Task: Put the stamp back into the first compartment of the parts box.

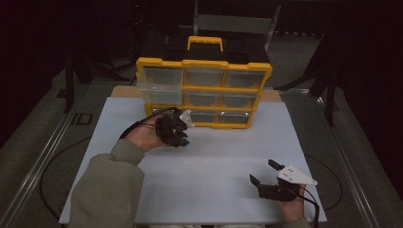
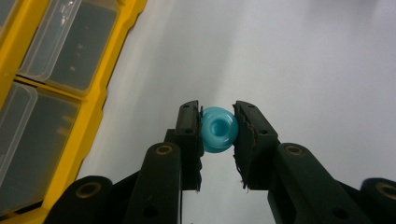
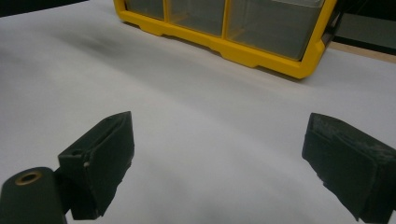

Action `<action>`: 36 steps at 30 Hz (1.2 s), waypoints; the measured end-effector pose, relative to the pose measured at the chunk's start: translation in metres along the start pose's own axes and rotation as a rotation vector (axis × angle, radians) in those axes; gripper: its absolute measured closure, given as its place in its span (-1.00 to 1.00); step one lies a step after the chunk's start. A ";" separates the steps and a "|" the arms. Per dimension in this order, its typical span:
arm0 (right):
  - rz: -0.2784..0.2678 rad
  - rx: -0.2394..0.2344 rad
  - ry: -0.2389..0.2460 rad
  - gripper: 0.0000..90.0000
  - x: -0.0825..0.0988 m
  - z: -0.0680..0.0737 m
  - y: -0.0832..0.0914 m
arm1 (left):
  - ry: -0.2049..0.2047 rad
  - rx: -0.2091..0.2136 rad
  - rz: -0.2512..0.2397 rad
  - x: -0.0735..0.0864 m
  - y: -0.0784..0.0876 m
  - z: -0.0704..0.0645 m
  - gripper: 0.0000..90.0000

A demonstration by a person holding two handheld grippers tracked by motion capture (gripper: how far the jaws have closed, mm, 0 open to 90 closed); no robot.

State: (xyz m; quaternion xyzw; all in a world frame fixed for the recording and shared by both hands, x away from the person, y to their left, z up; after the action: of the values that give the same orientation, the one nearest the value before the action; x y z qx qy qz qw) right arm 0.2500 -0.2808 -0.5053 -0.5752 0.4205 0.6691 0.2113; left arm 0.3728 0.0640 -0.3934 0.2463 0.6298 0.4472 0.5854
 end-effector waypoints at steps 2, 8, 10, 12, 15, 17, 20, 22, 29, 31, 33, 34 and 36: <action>0.001 0.000 0.000 -0.80 0.000 0.000 0.000 | 0.000 0.000 0.000 0.000 0.000 0.000 0.63; -0.001 -0.001 0.000 -0.80 0.000 0.000 0.000 | -0.007 0.004 -0.006 0.000 0.007 0.002 0.63; 0.000 -0.001 0.000 -0.80 0.000 0.000 0.000 | -0.007 0.001 -0.010 0.001 0.009 0.003 0.63; 0.000 -0.001 0.000 -0.80 0.000 0.000 0.000 | -0.005 0.000 -0.010 0.001 0.010 0.004 0.62; 0.001 0.001 0.000 -0.80 0.000 0.000 0.000 | -0.006 -0.005 -0.012 0.003 0.015 0.005 0.63; 0.001 0.000 0.001 -0.80 0.000 0.000 0.000 | -0.005 -0.007 -0.016 0.003 0.017 0.006 0.63; 0.001 0.001 0.000 -0.80 0.000 0.000 0.000 | -0.009 -0.010 -0.006 0.003 0.021 0.007 0.62; 0.000 0.000 -0.001 -0.80 0.000 0.000 0.000 | -0.017 -0.016 -0.006 0.002 0.024 0.008 0.62; -0.001 0.004 -0.005 -0.81 0.000 0.000 0.000 | -0.024 -0.026 -0.010 -0.001 0.035 0.010 0.62; 0.000 0.005 -0.008 -0.81 0.000 0.000 0.000 | -0.028 -0.029 -0.008 -0.002 0.037 0.012 0.62; 0.000 0.006 -0.009 -0.81 0.000 0.000 0.001 | -0.031 -0.034 -0.009 -0.003 0.039 0.013 0.63; -0.001 0.006 -0.009 -0.82 0.000 0.000 0.001 | -0.031 -0.033 -0.009 -0.003 0.041 0.013 0.63; -0.001 0.009 -0.010 -0.82 0.000 0.000 0.001 | -0.029 -0.037 -0.008 -0.004 0.043 0.014 0.63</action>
State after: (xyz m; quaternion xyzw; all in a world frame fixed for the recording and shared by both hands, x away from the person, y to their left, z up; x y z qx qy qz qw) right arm 0.2498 -0.2814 -0.5049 -0.5710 0.4224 0.6699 0.2162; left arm 0.3779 0.0854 -0.3535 0.2393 0.6137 0.4527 0.6010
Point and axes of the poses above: each handheld gripper's, and its own axes: y roughly backward along the jaws, x roughly out of its underside, z roughly to its left, the point moved 2 cm from there along -y, roughly forward along the jaws, and after that the axes turned 5 degrees about -z, right-handed, at the moved point
